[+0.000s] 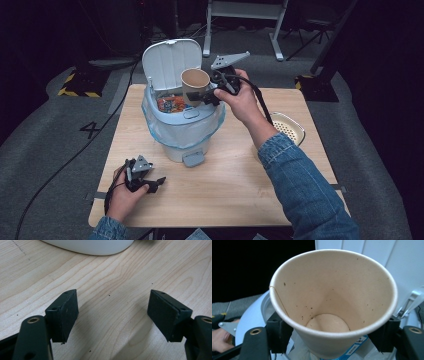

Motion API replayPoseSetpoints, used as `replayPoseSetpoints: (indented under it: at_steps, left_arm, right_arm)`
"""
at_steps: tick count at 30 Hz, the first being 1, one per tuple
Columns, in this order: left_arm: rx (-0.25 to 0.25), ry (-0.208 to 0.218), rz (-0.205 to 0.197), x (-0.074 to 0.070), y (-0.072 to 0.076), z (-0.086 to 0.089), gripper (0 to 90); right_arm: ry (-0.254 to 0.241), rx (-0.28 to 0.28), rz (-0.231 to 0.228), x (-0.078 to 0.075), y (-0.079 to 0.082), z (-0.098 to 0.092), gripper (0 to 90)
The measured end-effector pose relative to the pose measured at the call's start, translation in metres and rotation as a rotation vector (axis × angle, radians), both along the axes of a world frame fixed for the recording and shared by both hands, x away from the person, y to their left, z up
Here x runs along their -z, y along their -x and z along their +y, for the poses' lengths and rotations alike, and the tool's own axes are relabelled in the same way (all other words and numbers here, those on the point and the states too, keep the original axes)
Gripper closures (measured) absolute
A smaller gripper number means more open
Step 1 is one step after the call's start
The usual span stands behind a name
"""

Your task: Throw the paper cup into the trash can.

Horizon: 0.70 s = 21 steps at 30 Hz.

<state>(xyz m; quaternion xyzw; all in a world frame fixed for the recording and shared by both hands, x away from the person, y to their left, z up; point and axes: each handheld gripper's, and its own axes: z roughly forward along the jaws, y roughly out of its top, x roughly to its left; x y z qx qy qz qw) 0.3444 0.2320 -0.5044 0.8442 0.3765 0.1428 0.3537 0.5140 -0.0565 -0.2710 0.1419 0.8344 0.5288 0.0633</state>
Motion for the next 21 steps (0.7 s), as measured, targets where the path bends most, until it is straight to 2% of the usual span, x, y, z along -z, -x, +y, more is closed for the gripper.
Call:
replayPoseSetpoints:
  at_steps: [3,4,6,7,10,11,15,21]
  left_arm:
    - [0.000,0.000,0.000,0.000,0.000,0.000,25.2]
    - [0.000,0.000,0.000,0.000,0.000,0.000,25.2]
    - [0.000,-0.001,-0.002,0.000,0.000,0.000,25.2]
    - [0.000,-0.001,-0.002,0.000,0.000,0.000,25.2]
    - [0.000,0.000,0.000,0.000,0.000,0.000,25.2]
    - [0.001,0.000,0.000,0.000,0.000,0.000,25.2]
    - [0.000,0.000,0.000,0.000,0.000,0.000,25.2]
    - [-0.001,-0.001,-0.002,0.000,0.000,0.000,25.2]
  right_arm:
    - [0.037,-0.014,0.008,0.003,0.001,0.005,28.6]
    - [0.056,-0.015,0.000,0.004,0.001,0.007,25.6]
    - [0.079,-0.008,-0.025,0.005,0.003,0.010,14.0]
    - [0.086,-0.001,-0.031,0.005,0.003,0.011,16.6]
    - [0.072,0.065,-0.072,0.003,0.005,0.012,16.3]
    - [0.068,0.071,-0.078,0.002,0.005,0.012,15.6]
    - [0.039,0.060,-0.076,-0.002,0.006,0.007,15.8]
    - [0.034,0.063,-0.075,-0.009,0.008,-0.001,17.2]
